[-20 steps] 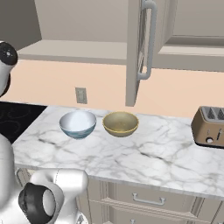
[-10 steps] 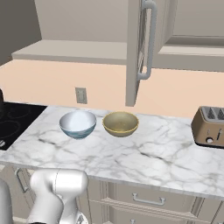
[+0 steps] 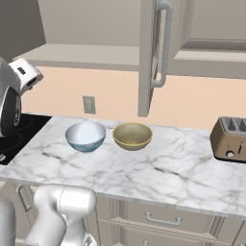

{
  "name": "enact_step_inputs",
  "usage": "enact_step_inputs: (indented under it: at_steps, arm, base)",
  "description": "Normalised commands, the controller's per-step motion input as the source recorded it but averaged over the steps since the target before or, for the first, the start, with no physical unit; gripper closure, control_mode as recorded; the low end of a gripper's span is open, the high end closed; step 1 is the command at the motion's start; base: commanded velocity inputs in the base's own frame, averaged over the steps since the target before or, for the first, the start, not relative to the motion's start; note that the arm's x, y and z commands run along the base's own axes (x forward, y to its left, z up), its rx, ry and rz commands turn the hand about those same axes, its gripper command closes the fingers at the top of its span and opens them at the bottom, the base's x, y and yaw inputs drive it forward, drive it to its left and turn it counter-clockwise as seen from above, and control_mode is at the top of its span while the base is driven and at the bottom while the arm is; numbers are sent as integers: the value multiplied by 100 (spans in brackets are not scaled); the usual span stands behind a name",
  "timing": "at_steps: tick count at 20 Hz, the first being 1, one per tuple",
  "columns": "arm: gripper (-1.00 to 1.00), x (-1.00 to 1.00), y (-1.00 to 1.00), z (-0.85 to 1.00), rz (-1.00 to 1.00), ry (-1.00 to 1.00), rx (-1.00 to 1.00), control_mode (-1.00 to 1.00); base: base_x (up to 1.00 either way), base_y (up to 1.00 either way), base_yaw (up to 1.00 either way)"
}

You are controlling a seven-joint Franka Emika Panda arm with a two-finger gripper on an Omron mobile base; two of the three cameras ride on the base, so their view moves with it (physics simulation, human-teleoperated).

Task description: Open the cabinet. Pick the bowls from the counter and place them in the cabinet. Then close the cabinet.

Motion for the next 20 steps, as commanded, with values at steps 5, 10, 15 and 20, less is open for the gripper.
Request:
enact_step_inputs:
  at_steps: [5, 10, 15, 20]
  arm:
    - [-100, 0, -29, -97, -32, 55, 1, -100]
    - [-100, 11, 0, -100, -32, 42, 0, -100]
    - [-100, 43, -2, -69, -26, 23, 4, -100]
    - [-100, 48, -2, -57, -8, 4, 2, -100]
  base:
    - [0, 0, 0]
    - [0, 0, 0]
    - [0, 0, 0]
    - [0, 0, 0]
